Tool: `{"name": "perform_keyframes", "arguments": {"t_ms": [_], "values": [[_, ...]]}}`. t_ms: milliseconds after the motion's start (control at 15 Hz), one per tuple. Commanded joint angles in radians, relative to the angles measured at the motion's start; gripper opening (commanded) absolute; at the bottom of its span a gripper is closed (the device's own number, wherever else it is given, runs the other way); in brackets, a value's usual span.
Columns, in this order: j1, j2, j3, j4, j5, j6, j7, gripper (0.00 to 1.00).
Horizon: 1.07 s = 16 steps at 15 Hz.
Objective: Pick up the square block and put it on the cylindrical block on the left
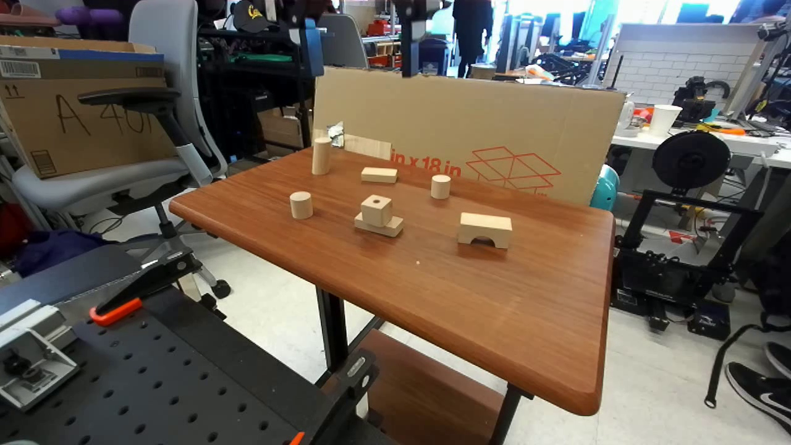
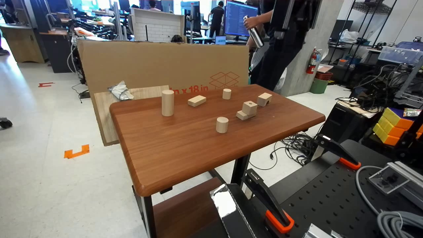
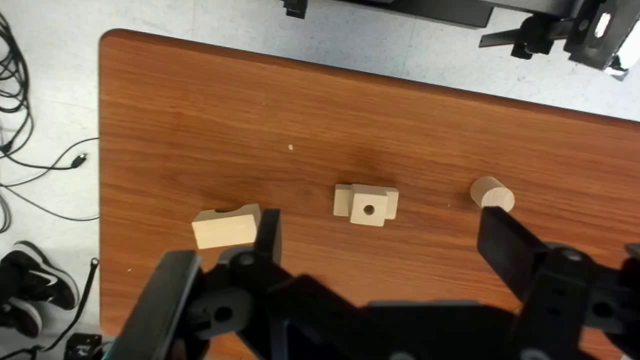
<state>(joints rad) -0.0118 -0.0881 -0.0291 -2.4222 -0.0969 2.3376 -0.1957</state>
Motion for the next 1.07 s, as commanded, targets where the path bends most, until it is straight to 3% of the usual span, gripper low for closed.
{"name": "perform_keyframes", "arguments": {"t_ms": [0, 267, 1000], "values": [[0.017, 0.106, 0.012, 0.027, 0.126, 0.076, 0.008, 1.00], [0.019, 0.222, 0.035, 0.069, 0.193, 0.138, 0.030, 1.00], [0.026, 0.428, 0.024, 0.235, 0.114, 0.129, 0.188, 1.00]]}}
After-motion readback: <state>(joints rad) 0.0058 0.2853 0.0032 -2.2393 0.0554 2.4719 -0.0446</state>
